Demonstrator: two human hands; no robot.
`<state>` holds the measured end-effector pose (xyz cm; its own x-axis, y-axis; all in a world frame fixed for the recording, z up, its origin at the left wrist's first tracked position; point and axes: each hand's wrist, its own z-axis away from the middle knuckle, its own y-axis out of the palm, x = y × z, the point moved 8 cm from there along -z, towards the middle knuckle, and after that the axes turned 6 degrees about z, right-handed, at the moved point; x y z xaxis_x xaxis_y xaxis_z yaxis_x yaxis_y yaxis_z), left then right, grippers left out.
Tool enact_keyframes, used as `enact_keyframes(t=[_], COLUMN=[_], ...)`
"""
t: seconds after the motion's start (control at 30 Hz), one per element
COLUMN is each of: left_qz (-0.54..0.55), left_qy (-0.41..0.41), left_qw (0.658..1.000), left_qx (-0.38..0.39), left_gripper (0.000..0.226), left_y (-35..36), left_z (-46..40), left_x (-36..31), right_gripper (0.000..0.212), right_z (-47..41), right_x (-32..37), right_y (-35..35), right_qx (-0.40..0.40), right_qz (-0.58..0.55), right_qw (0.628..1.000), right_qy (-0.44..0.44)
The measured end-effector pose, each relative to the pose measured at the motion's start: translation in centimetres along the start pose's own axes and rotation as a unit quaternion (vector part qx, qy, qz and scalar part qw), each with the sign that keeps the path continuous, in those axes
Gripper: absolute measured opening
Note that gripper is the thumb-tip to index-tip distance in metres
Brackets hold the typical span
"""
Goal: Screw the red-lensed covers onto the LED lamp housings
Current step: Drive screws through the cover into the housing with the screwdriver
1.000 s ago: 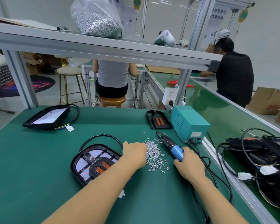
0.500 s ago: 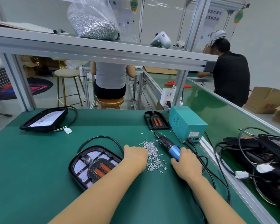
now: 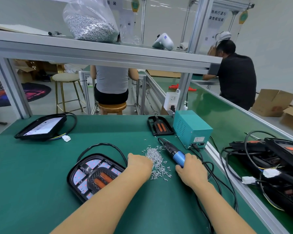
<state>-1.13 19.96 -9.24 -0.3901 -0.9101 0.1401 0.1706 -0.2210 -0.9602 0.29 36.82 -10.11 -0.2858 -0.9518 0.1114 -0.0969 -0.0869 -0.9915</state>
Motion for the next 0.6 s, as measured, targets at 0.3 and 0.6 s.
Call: enact_keyframes(t=[0.3,0.6], left_qz=[0.359,0.771], left_qy=[-0.020,-0.081], left_qw=[0.926,0.602], left_qx=[-0.114,-0.191], left_gripper=[0.027,0.021], left_y=[-3.2,-1.5], left_z=[1.3,5.9], left_x=[3.1,11.8], right_gripper=[0.035,0.040], right_z=[-0.4,-0.7], right_x=[-0.6,-0.6], right_y=[0.2,0.5], right_qx=[0.030,0.063], right_qz=[-0.015,-0.002], right_qw=[0.999,0.998], right_qy=[0.003,0.005])
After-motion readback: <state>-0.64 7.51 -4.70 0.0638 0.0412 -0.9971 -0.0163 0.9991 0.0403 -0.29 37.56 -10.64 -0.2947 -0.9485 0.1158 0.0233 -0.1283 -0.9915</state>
